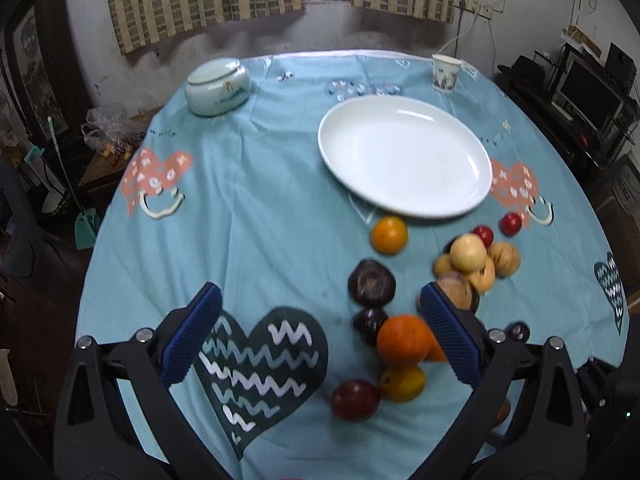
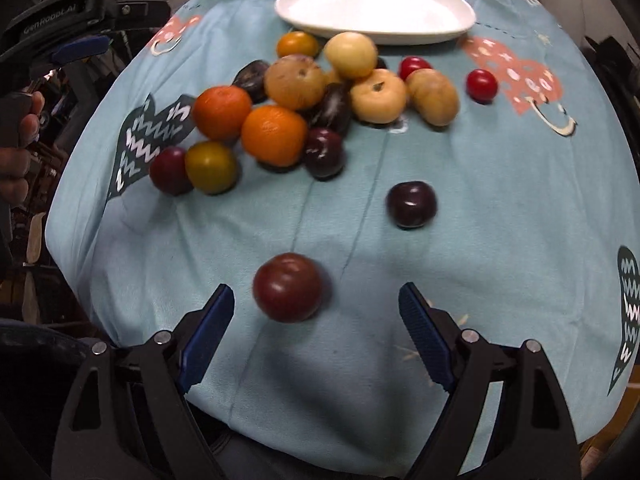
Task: Organize fruits
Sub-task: 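Grasp a dark red apple with the right tool while the left tool grasps a red apple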
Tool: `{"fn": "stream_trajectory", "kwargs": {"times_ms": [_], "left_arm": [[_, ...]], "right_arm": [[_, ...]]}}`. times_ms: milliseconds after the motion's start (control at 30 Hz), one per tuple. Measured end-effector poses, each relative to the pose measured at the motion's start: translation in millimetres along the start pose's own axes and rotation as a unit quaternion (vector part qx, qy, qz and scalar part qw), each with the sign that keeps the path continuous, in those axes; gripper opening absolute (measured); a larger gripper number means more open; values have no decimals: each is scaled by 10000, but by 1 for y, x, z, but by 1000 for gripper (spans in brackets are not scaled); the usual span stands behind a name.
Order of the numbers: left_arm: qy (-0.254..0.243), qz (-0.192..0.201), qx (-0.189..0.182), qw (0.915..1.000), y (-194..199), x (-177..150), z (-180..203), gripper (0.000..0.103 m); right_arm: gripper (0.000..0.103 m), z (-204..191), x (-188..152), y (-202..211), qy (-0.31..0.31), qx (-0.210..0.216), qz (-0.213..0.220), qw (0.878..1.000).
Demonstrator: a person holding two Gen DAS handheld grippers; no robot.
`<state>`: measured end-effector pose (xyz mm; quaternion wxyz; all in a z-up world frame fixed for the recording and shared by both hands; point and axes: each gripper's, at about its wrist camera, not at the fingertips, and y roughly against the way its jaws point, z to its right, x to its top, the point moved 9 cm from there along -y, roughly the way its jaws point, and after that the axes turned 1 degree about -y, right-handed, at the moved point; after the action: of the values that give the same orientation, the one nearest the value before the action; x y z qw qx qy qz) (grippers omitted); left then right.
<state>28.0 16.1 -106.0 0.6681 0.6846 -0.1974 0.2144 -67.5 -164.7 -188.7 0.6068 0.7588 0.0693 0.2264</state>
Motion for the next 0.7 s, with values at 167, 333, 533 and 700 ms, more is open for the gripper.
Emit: {"fn": "stream_trajectory", "kwargs": {"times_ms": [167,333,533,700], "left_arm": [[-150,-321,-30,9994,-8,-33,-10,101],[-382,-494,-171,9979,-9,-60,-17,101],[-875,-697,-538,9923,-19,-91,6,101],[-1105,-845,-656,9881,-36,-102,18,100]], "right_arm": [[67,-5,0,-16,43,46,-175,9998],[39,-7,1,-22,-7,321,-212,9993],[38,0,2,-11,-144,325,-155,9992],[39,11,5,-1,-317,336,-82,9989]]}}
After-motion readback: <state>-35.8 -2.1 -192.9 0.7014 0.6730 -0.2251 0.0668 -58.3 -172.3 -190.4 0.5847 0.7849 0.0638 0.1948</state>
